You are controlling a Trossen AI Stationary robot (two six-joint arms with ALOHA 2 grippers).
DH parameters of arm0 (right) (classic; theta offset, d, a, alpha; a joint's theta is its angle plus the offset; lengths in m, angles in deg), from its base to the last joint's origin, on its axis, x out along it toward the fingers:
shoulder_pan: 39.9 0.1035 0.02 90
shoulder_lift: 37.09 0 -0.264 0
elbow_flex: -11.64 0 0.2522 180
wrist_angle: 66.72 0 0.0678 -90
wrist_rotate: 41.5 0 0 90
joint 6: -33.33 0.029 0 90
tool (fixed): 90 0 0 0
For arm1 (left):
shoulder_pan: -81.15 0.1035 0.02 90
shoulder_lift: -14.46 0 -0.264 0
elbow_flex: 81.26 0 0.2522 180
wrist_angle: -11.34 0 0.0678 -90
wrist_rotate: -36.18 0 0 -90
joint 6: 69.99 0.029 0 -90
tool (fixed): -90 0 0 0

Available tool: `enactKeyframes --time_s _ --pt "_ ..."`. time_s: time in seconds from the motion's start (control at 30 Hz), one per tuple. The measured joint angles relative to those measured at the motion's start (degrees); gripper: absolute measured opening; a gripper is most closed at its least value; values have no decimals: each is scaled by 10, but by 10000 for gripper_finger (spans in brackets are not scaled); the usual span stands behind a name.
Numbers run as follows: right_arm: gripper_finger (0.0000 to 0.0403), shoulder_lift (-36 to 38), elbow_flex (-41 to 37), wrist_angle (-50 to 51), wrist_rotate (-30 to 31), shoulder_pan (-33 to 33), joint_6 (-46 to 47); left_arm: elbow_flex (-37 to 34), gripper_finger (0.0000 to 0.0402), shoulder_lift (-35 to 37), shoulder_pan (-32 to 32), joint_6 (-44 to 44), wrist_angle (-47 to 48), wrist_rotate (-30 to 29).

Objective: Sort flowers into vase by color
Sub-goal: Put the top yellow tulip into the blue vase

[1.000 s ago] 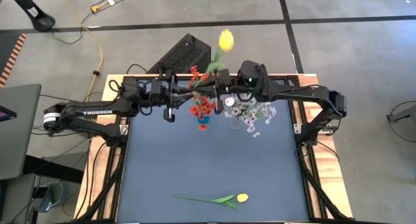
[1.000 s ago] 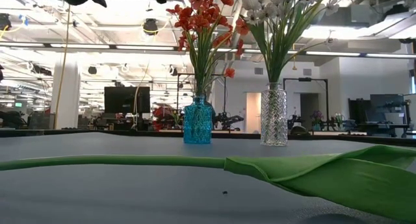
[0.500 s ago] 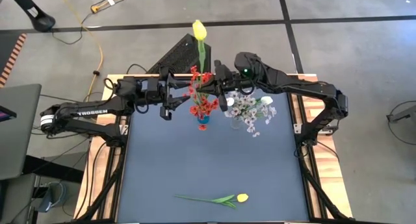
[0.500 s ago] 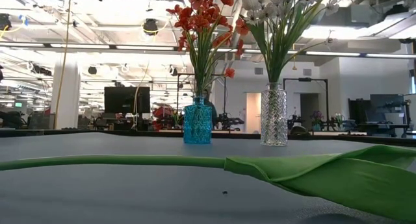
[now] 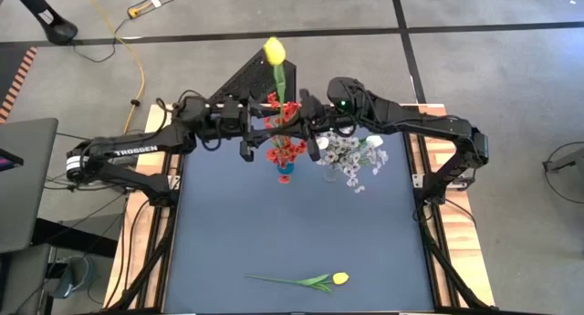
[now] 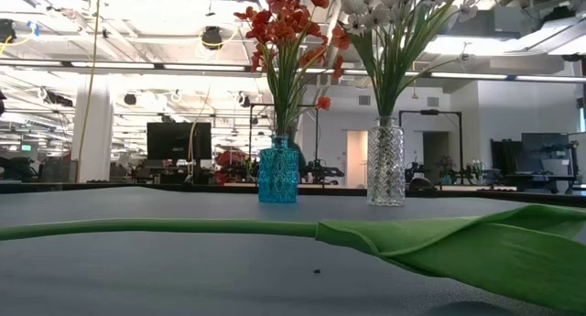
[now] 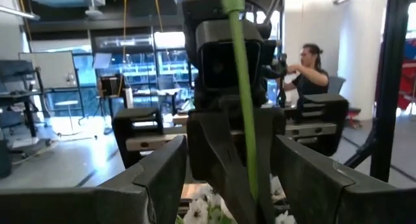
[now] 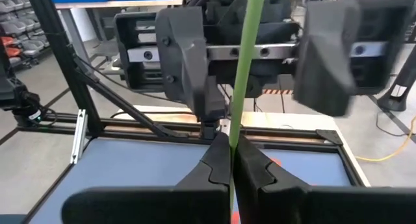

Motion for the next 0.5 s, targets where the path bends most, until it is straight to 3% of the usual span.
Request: enactKeyframes --time_s 0.5 --pt "25 0 0 13 0 -1 -1 52 217 -14 -3 35 23 4"
